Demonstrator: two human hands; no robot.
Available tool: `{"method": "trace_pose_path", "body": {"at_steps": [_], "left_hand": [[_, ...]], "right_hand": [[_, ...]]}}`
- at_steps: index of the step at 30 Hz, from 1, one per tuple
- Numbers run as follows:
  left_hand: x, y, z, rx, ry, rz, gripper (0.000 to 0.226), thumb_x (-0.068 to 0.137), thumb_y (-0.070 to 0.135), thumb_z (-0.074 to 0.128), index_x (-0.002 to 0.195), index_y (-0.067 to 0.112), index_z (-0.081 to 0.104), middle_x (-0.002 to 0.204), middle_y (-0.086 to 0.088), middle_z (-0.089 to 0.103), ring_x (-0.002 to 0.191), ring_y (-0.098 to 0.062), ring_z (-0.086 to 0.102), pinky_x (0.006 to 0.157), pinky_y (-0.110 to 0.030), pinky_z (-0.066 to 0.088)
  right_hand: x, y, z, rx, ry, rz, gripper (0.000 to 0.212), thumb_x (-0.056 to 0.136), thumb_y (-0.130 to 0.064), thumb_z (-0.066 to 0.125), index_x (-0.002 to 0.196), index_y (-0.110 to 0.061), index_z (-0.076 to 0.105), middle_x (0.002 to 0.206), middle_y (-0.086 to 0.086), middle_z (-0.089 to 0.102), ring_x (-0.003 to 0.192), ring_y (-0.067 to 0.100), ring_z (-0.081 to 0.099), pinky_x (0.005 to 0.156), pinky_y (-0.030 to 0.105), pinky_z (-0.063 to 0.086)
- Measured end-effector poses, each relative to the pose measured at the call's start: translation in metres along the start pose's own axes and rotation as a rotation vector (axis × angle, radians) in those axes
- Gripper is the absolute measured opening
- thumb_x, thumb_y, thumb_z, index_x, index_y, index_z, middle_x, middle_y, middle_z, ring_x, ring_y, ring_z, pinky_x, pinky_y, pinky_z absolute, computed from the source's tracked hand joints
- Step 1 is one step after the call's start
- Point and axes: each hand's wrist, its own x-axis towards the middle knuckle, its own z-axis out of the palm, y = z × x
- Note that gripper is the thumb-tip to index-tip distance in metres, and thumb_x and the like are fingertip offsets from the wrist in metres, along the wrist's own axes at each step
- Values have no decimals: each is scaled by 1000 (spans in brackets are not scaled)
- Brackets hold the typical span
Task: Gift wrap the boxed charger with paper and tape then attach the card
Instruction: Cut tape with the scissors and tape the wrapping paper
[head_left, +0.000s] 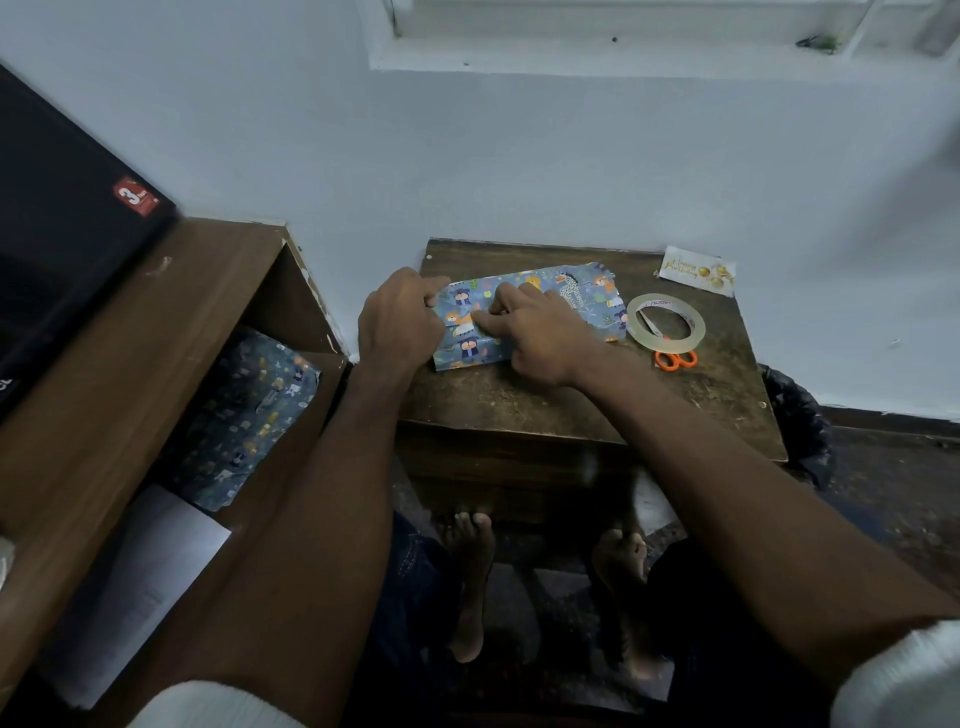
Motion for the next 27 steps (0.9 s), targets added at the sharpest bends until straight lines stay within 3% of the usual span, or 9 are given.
{"method": "trace_pose_path", "body": {"at_steps": [5, 10, 12, 15, 17, 19, 23, 25, 27], "left_hand": [[1, 6, -2, -87, 39, -81, 50, 93, 3, 56, 136, 22, 72, 121, -5, 64, 118, -26, 61, 89, -33, 46], [1, 6, 0, -153, 28, -228, 48, 97, 11, 61, 145, 17, 66, 141, -12, 59, 129, -29, 58, 96, -35, 46], [3, 4, 3, -174, -25, -279, 48, 99, 19, 63, 147, 15, 62, 143, -14, 57, 131, -30, 57, 98, -34, 45], [6, 3, 8, -201, -111, -290, 49, 102, 29, 63, 148, 13, 61, 145, -15, 59, 134, -32, 56, 109, -39, 44], [6, 2, 9, -205, -116, -286, 47, 103, 33, 63, 145, 13, 63, 145, -15, 58, 132, -31, 57, 107, -38, 45], [8, 0, 11, -225, -90, -291, 43, 101, 38, 66, 137, 15, 68, 140, -12, 60, 126, -29, 61, 100, -36, 47], [11, -6, 13, -299, -87, -306, 32, 96, 47, 71, 117, 22, 68, 128, -5, 64, 115, -24, 63, 92, -34, 48], [11, -8, 14, -326, -78, -331, 28, 96, 46, 72, 109, 22, 65, 121, -2, 65, 111, -21, 62, 87, -32, 46], [11, -7, 14, -349, -94, -363, 26, 96, 44, 72, 107, 22, 64, 114, 1, 66, 107, -20, 61, 84, -31, 44]], "right_hand": [[1, -12, 3, -100, -15, 46, 68, 96, -23, 61, 158, -19, 36, 148, 13, 36, 135, 33, 35, 107, 47, 34], [-6, 1, -12, 336, -28, 84, 54, 91, 3, 57, 139, -19, 68, 138, 7, 52, 130, 25, 48, 105, 41, 45], [-9, 0, -10, 310, -24, 90, 59, 89, 2, 58, 143, -20, 64, 140, 5, 51, 131, 24, 47, 104, 41, 45], [-8, -9, 0, 61, -50, 72, 69, 91, -14, 63, 157, -25, 44, 146, 8, 39, 135, 29, 36, 107, 46, 36], [-6, -12, 4, 11, -49, 75, 71, 92, -18, 63, 158, -26, 37, 148, 9, 34, 137, 30, 31, 109, 47, 30], [-7, -10, 5, 56, -19, 78, 71, 91, -12, 65, 157, -27, 41, 146, 8, 37, 135, 29, 33, 107, 46, 32], [-20, 3, -2, 132, 287, 288, 41, 80, -5, 71, 118, -20, 72, 122, 8, 58, 119, 31, 51, 95, 42, 41], [-30, 10, -7, 133, 374, 440, 23, 77, -11, 70, 99, -16, 70, 107, 8, 63, 107, 34, 58, 85, 40, 47], [-39, 14, -8, 152, 320, 547, 21, 80, -24, 69, 97, -14, 63, 99, 8, 67, 97, 34, 63, 74, 40, 50]]}}
